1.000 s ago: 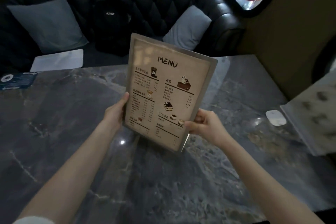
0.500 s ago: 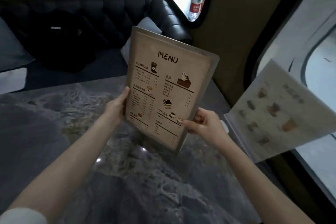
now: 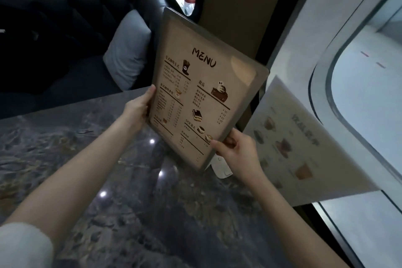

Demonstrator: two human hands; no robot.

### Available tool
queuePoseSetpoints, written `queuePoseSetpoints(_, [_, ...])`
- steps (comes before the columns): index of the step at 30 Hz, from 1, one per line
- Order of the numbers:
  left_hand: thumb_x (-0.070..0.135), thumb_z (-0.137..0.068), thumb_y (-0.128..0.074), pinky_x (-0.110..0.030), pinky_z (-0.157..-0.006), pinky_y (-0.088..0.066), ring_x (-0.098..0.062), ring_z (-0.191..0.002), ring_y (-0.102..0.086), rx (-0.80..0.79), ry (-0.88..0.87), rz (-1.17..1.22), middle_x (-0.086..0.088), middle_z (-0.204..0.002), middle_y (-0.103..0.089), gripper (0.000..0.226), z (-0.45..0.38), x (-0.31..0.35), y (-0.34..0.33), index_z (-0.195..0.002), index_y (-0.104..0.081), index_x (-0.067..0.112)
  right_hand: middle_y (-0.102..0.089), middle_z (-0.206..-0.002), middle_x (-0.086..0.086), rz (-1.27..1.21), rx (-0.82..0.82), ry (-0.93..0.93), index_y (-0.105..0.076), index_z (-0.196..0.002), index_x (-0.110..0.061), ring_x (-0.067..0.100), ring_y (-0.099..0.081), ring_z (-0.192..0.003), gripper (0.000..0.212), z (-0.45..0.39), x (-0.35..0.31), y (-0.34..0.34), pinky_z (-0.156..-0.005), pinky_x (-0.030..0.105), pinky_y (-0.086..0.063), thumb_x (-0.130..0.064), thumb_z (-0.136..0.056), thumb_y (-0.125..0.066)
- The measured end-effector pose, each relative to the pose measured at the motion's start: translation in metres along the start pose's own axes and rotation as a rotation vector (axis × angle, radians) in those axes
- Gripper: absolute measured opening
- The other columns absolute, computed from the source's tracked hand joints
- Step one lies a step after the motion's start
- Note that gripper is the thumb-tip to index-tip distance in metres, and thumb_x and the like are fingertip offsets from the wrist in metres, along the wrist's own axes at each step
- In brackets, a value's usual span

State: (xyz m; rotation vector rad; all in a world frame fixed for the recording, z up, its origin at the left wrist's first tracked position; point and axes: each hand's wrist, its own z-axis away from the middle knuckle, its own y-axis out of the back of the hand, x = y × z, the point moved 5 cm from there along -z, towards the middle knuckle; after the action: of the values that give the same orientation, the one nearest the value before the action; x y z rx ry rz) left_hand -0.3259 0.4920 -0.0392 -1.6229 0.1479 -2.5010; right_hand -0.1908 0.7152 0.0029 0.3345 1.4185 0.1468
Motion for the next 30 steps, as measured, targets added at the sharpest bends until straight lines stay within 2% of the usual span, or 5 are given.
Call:
queuePoseSetpoints(5, [0.049,-0.083,-0.057,-0.027,-0.082,-0.047,-0.020,-0.106,-0.059,-0.070,-0.026,-0.119,-0.005,-0.114,-0.064,0.051,-0.042,-0.005,-0.026,-0.114,-0.061,0.009,-0.067,-0.115,0.009,-0.047,0.068,-0.051,-0.060,-0.111,-0.008,0.019,-0.063,-0.105,0.028,-0.020,0.023,0.008,-0.092,0.038,-0.053,-0.005,-0.083,-0.063])
queuePoseSetpoints(8, [0.048,-0.084,-0.056,-0.027,-0.083,-0.047,-0.020,-0.103,-0.058,-0.081,-0.024,-0.146,-0.005,-0.109,-0.064,0.055,-0.061,-0.011,-0.040,-0.119,-0.059,0.005,-0.067,-0.114,0.007,-0.057,0.092,-0.065,-0.061,-0.113,-0.009,0.015,-0.063,-0.103,0.031,-0.030,0.035,0.009,-0.092,0.033,-0.052,-0.007,-0.082,-0.064])
queuePoseSetpoints(15, [0.042,-0.090,-0.049,-0.025,-0.079,-0.046,-0.015,-0.091,-0.059,-0.166,-0.010,-0.154,0.001,-0.095,-0.065,0.034,-0.090,-0.029,-0.059,-0.100,-0.065,0.014,-0.068,-0.113,0.003,-0.061,0.090,-0.124,-0.060,-0.115,-0.012,0.013,-0.062,-0.105,0.031,-0.045,0.057,0.007,-0.093,0.034,-0.051,-0.010,-0.084,-0.062])
queuePoseSetpoints(21, [0.042,-0.087,-0.054,-0.024,-0.077,-0.047,-0.014,-0.087,-0.060,-0.152,0.012,-0.124,0.002,-0.089,-0.068,0.032,-0.111,-0.038,-0.066,-0.095,-0.067,0.014,-0.069,-0.109,0.005,0.015,0.112,-0.091,-0.063,-0.110,-0.009,0.013,-0.063,-0.102,0.026,-0.051,0.066,0.005,-0.079,0.007,-0.049,-0.012,-0.084,-0.063])
queuePoseSetpoints(30, [0.044,-0.087,-0.054,-0.022,-0.077,-0.048,-0.013,-0.090,-0.063,-0.189,0.031,-0.099,0.002,-0.092,-0.069,0.034,-0.118,-0.050,-0.071,-0.099,-0.068,0.015,-0.068,-0.111,0.007,-0.027,0.107,-0.085,-0.062,-0.110,-0.007,0.015,-0.063,-0.104,0.025,-0.048,0.070,0.001,-0.082,0.009,-0.049,-0.009,-0.085,-0.061])
